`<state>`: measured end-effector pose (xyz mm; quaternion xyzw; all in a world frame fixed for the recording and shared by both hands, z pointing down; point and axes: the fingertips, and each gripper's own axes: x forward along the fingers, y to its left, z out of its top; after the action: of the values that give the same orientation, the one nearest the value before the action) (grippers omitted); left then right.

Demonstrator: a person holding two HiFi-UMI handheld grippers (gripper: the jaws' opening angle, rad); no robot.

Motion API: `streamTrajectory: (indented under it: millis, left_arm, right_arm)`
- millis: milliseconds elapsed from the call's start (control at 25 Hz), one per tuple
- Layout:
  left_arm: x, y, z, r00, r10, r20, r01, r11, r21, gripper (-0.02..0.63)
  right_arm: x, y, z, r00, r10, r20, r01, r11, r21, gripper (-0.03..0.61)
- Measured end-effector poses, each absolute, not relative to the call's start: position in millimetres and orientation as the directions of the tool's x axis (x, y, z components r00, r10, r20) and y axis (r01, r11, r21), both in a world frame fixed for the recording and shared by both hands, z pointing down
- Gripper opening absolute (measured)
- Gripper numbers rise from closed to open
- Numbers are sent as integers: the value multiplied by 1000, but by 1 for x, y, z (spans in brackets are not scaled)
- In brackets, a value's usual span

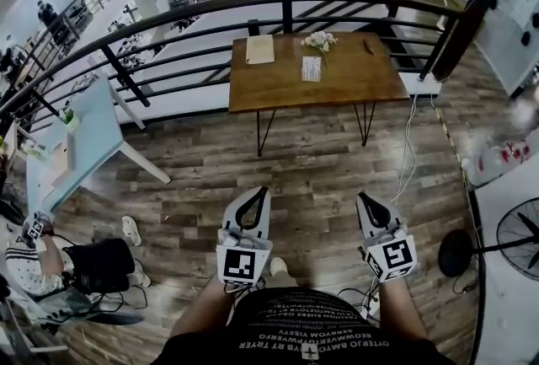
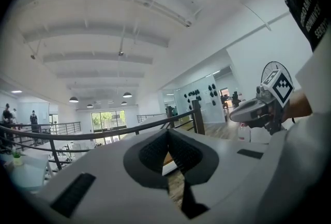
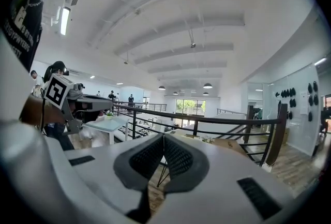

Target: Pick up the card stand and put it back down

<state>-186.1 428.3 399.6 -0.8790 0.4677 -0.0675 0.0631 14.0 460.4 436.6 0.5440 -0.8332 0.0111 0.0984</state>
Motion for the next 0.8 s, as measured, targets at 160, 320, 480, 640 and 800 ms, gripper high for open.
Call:
streamTrajectory:
  millis: [160,320,480,640,800]
  left_arm:
    - [-196,401,409,557,-826,80,-810,-562,-166,23]
    - [-211,379,409,558,-826,78,-810,-563,-166,23]
    - [-229,366,410,564,-824,59,-814,-566,-127,23]
    - [-237,359,410,583,-811,55,-802,-585,-120,23]
    - [-237,359,413,617,-785,56,-780,-619,-95,23]
  right_arm:
    - [2,433,439,-381,-904,191,-911,403,91,14]
    - [-13,413,438,-376,-904,203,-910,402,103,14]
    - [-27,402,434,-363,-908,210,-913,392,114,14]
    - [-35,397,430,-347,-915,207,-920,374,113,15]
    - [-39,403,433,-332,-916,224,-930,358,88,56]
